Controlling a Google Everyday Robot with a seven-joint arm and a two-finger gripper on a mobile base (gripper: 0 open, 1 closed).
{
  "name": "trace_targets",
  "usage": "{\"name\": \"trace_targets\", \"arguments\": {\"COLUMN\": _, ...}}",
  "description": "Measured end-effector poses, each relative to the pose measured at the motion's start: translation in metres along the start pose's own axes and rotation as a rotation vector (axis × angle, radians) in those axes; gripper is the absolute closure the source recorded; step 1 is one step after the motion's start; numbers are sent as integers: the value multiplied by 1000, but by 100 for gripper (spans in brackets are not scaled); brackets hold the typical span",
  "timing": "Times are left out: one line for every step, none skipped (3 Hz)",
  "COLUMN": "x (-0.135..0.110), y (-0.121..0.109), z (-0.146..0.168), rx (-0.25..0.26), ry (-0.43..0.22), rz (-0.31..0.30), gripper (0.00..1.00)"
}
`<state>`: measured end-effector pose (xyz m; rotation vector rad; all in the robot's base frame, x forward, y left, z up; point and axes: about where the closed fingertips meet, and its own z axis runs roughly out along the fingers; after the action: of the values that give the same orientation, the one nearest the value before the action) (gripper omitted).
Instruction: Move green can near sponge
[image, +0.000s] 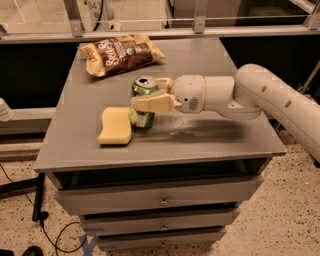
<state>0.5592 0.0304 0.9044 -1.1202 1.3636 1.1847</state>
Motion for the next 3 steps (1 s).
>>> {"name": "trace_targets", "arguments": {"x": -5, "y": 3, "z": 2, "rx": -32, "ry": -10, "rz": -11, "gripper": 12}}
{"name": "trace_targets", "arguments": {"x": -12, "y": 7, "z": 1, "rx": -55, "ry": -31, "rz": -20, "gripper": 0}}
{"name": "trace_targets", "arguments": {"x": -16, "y": 7, "z": -12, "rx": -38, "ry": -31, "rz": -35, "gripper": 0}}
